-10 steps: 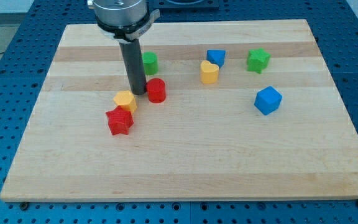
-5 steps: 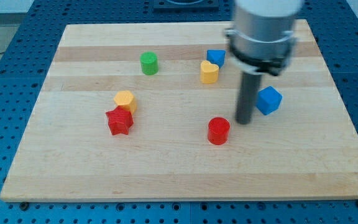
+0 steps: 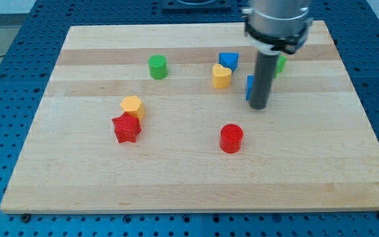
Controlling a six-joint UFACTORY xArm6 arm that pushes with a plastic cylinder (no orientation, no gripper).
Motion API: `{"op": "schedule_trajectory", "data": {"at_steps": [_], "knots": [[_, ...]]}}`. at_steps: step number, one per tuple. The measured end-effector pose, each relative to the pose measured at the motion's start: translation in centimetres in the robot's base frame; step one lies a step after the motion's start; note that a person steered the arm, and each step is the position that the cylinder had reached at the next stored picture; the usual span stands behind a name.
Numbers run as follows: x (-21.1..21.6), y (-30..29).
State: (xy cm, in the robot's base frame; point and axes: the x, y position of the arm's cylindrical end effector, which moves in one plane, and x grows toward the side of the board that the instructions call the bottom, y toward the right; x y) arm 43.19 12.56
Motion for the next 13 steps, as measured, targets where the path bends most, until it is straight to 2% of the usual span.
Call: {"op": "schedule_trajectory", "data": {"at_steps": [1, 2, 3, 4, 5, 6, 7, 8, 9, 12, 13], "knots": [[-1.8, 2.6], [-4.3, 0.8], [0.7, -12.7], [1.3, -12.5], [1.6, -17.2], [3.5, -17.3], [3.6, -19.2], [2.3, -25.1], [-0.4, -26.4], [0.6, -19.0], [-2.0, -20.7]]}}
